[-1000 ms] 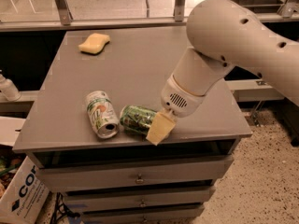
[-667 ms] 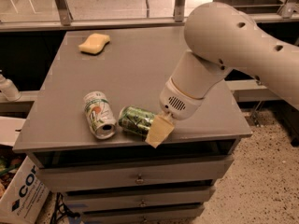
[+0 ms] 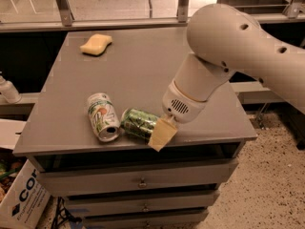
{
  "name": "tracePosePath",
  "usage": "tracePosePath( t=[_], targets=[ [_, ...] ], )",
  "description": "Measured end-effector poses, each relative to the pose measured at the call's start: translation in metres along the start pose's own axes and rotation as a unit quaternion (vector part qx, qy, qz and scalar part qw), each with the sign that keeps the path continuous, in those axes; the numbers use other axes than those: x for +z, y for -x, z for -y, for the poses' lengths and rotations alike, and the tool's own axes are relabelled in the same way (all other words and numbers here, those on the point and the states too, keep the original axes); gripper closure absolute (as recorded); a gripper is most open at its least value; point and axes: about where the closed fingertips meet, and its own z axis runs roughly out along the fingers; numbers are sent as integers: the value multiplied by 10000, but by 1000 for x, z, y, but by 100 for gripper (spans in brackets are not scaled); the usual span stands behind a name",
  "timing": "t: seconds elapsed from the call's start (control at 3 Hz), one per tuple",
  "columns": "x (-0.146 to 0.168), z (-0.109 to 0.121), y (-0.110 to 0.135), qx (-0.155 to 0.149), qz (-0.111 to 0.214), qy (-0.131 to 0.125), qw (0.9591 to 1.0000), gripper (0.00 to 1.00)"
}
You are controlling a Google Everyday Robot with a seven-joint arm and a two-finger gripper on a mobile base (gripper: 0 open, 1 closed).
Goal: Move green can near 7up can
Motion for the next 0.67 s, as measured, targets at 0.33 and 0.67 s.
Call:
tracePosePath(
  t=[0.33,0.67],
  targets=[
    [0,-1,0,6,4,23,10000,15],
    [-2,0,-1,6,4,22,10000,0]
  ],
)
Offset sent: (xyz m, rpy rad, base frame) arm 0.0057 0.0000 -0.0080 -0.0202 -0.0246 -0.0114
